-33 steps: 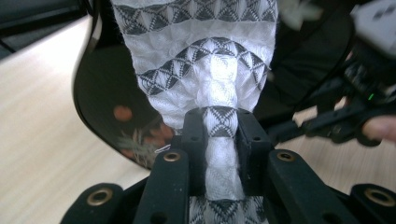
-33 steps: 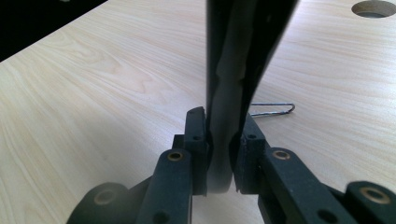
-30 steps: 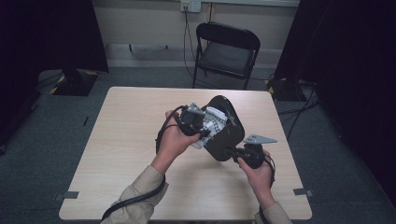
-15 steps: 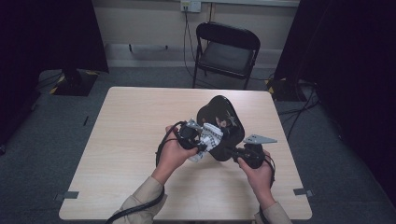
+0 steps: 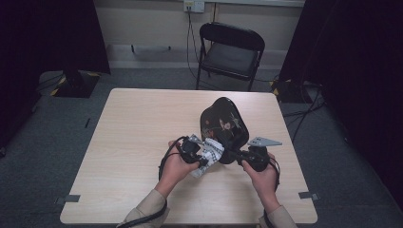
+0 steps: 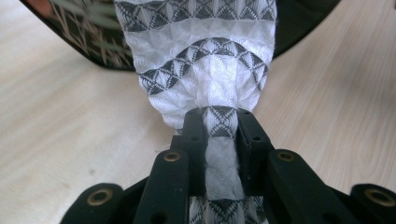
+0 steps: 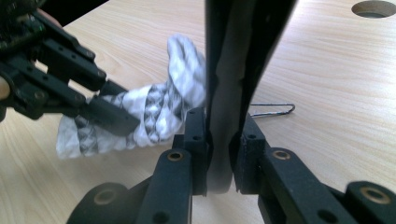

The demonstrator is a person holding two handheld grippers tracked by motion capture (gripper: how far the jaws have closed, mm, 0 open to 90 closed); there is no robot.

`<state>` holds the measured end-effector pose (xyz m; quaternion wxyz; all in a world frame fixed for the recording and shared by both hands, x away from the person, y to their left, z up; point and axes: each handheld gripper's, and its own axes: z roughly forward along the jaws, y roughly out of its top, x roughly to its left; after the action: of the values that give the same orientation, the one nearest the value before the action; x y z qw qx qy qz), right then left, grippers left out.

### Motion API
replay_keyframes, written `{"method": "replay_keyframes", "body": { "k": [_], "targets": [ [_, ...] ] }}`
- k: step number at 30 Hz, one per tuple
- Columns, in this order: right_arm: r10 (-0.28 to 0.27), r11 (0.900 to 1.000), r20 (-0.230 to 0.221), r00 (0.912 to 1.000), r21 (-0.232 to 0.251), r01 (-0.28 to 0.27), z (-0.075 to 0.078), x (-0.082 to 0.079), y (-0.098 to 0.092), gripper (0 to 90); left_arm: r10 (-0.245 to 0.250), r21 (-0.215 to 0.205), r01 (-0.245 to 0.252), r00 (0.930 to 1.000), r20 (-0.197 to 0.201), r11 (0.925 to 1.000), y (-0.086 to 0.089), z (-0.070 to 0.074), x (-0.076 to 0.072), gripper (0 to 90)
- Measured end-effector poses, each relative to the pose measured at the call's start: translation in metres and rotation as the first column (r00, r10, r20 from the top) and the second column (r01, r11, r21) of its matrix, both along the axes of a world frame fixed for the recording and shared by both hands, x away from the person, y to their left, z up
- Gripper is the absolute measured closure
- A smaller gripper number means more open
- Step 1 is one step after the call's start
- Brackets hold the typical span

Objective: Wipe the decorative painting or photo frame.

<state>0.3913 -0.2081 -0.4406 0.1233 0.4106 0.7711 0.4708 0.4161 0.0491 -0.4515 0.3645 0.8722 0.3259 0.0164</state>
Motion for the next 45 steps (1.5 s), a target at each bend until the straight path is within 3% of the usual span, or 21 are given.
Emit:
{"method": "replay_keyframes", "body": {
  "k": [6, 9, 12, 17, 22, 26, 32, 45],
  "targets": [
    [0.000, 1.000, 0.000, 1.0000, -0.001, 0.000, 0.000, 0.000, 0.000, 78.8, 0.002, 0.003, -0.002, 0.9996, -0.028, 1.0000, 0.003, -0.013, -0.006, 76.3],
    [-0.001, 1.000, 0.000, 1.0000, 0.000, 0.001, 0.000, 0.000, 0.000, 78.8, 0.004, -0.009, -0.004, 0.9999, -0.016, 1.0000, 0.007, -0.005, -0.005, 76.3],
    [-0.001, 1.000, 0.001, 1.0000, -0.001, 0.001, 0.000, 0.000, 0.000, 78.8, 0.015, -0.021, -0.014, 0.9995, 0.028, 0.9997, 0.013, 0.016, -0.005, 76.3],
    [-0.004, 1.000, 0.000, 1.0000, 0.000, 0.004, 0.000, 0.000, 0.001, 78.8, 0.026, -0.067, -0.018, 0.9921, 0.123, 0.9976, 0.019, 0.068, -0.005, 76.3],
    [-0.006, 1.000, -0.001, 1.0000, -0.001, 0.006, 0.000, -0.001, 0.001, 78.8, 0.010, -0.087, 0.008, 0.9784, 0.206, 0.9962, 0.009, 0.115, -0.001, 76.2],
    [-0.006, 1.000, -0.001, 1.0000, -0.001, 0.006, 0.000, -0.001, 0.001, 78.8, -0.003, -0.080, 0.022, 0.9733, 0.230, 0.9965, -0.005, 0.134, 0.004, 76.2],
    [-0.003, 1.000, 0.003, 1.0000, -0.001, 0.003, 0.000, 0.000, 0.001, 78.9, -0.011, -0.072, 0.028, 0.9756, 0.219, 0.9970, -0.015, 0.130, 0.008, 76.2],
    [-0.005, 1.000, 0.000, 1.0000, -0.002, 0.005, 0.000, -0.001, 0.001, 78.9, 0.004, -0.045, 0.003, 0.9861, 0.166, 0.9990, -0.007, 0.089, 0.007, 76.1]
  ]
}}
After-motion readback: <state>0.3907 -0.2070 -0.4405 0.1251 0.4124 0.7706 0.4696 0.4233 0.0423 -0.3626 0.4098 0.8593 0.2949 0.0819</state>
